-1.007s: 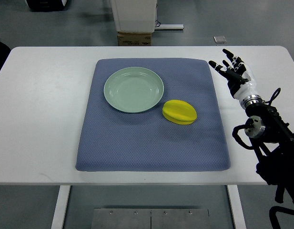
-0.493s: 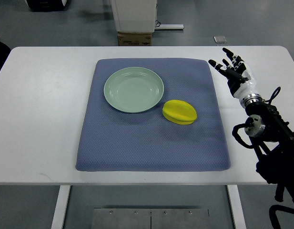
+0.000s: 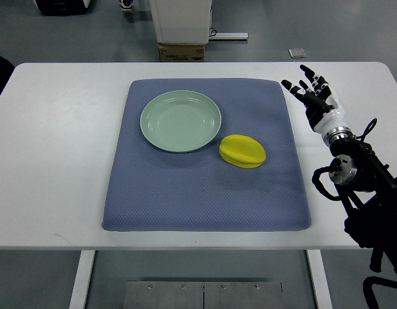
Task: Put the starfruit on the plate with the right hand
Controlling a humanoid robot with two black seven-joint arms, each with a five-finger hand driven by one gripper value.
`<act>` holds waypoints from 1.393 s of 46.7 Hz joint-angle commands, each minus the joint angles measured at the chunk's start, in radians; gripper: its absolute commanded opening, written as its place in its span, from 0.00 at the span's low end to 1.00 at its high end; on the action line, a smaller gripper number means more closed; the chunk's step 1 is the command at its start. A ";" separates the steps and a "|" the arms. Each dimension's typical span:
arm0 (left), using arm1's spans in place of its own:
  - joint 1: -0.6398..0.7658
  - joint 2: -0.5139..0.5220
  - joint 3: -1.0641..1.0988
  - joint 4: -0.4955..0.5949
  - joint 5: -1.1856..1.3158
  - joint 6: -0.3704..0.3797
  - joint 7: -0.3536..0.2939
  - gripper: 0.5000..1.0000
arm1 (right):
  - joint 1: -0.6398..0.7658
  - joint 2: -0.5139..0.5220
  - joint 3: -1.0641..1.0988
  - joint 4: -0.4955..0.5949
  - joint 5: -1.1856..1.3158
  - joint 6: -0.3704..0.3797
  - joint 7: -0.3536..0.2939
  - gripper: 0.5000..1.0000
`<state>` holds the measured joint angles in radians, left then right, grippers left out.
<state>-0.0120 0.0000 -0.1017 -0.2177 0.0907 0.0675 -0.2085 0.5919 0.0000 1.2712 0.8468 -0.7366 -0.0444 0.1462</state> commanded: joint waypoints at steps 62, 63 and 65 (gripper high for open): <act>0.000 0.000 0.000 0.000 0.000 0.000 0.000 1.00 | -0.012 -0.248 -0.334 0.146 -0.108 0.119 0.096 1.00; 0.001 0.000 0.000 0.000 0.000 0.000 0.000 1.00 | -0.012 -0.252 -0.337 0.153 -0.124 0.126 0.096 1.00; 0.000 0.000 0.000 0.000 0.000 0.000 0.000 1.00 | -0.015 -0.258 -0.345 0.170 -0.154 0.139 0.096 1.00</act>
<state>-0.0118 0.0000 -0.1014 -0.2179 0.0907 0.0675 -0.2088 0.5802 -0.2495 0.9353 0.9954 -0.8524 0.0780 0.2427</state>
